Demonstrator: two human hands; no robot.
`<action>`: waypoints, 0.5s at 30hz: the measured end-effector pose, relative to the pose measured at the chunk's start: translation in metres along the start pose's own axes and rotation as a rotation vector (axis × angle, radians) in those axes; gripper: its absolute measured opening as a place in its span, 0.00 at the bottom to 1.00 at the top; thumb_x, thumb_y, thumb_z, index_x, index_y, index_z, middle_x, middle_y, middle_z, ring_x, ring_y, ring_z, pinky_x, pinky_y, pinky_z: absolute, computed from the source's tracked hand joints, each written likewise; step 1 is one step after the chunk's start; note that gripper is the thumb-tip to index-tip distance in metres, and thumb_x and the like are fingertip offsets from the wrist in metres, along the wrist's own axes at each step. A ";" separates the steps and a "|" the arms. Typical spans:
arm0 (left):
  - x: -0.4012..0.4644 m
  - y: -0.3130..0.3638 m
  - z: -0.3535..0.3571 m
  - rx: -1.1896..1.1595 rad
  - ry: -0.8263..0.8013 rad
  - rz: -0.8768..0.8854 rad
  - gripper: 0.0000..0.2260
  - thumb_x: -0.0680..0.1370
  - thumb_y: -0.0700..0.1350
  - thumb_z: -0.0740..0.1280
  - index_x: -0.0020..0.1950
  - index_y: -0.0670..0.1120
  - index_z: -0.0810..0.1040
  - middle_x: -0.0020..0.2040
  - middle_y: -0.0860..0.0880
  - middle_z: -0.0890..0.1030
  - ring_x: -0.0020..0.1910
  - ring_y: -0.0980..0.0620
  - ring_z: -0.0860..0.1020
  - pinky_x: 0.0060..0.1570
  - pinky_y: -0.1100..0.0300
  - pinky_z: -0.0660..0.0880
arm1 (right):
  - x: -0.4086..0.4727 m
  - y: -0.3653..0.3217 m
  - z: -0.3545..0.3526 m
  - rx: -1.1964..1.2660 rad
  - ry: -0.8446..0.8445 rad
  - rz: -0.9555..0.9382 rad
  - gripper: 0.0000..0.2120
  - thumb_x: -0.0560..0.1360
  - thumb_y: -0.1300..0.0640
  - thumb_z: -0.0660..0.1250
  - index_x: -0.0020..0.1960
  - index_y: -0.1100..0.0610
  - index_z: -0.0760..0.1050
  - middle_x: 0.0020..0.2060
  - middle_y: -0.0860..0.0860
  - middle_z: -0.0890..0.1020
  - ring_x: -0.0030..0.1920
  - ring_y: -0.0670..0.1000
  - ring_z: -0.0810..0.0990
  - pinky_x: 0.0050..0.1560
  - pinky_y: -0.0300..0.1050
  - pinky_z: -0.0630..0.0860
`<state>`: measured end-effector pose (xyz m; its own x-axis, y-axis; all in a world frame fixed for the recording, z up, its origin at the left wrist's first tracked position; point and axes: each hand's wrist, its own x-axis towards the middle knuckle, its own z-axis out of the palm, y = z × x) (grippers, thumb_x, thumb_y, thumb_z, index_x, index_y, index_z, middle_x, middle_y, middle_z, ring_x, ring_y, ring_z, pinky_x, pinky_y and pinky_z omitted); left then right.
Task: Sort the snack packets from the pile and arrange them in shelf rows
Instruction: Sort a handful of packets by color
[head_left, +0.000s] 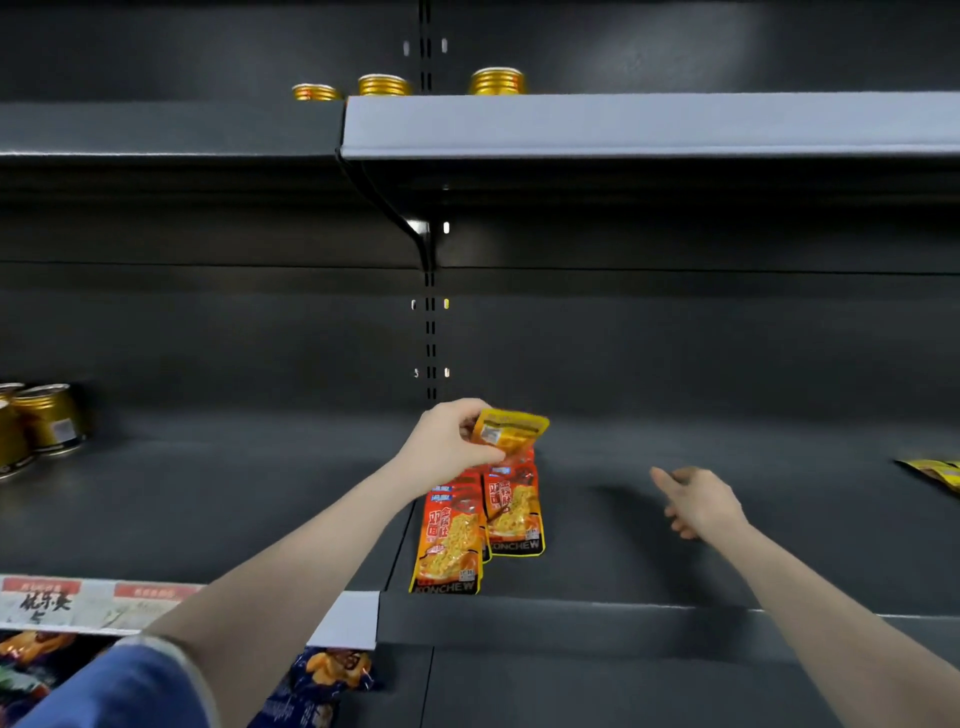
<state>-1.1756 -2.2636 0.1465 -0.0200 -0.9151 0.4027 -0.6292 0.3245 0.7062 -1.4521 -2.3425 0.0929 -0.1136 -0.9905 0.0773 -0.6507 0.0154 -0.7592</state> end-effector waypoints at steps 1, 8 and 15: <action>-0.001 0.000 0.004 0.037 -0.010 0.052 0.12 0.68 0.37 0.75 0.39 0.52 0.77 0.37 0.55 0.79 0.36 0.57 0.78 0.42 0.59 0.76 | 0.001 0.004 -0.003 0.007 0.002 0.006 0.17 0.79 0.49 0.60 0.55 0.63 0.76 0.29 0.54 0.77 0.28 0.52 0.76 0.33 0.44 0.76; -0.010 -0.016 0.025 0.405 -0.067 0.288 0.07 0.70 0.45 0.75 0.41 0.54 0.78 0.38 0.60 0.77 0.41 0.60 0.74 0.46 0.54 0.75 | 0.009 0.017 -0.006 0.021 -0.011 0.019 0.16 0.79 0.49 0.60 0.53 0.62 0.77 0.31 0.54 0.78 0.30 0.53 0.76 0.33 0.44 0.76; -0.017 -0.017 0.025 0.590 -0.283 0.298 0.20 0.69 0.29 0.65 0.53 0.50 0.81 0.54 0.56 0.80 0.57 0.54 0.74 0.56 0.56 0.71 | 0.014 0.018 -0.006 -0.027 -0.027 -0.002 0.15 0.79 0.48 0.60 0.50 0.60 0.77 0.31 0.53 0.78 0.29 0.51 0.76 0.30 0.42 0.74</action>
<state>-1.1834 -2.2593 0.1130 -0.4062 -0.8608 0.3067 -0.8793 0.4596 0.1251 -1.4697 -2.3553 0.0840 -0.0918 -0.9939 0.0613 -0.6710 0.0163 -0.7413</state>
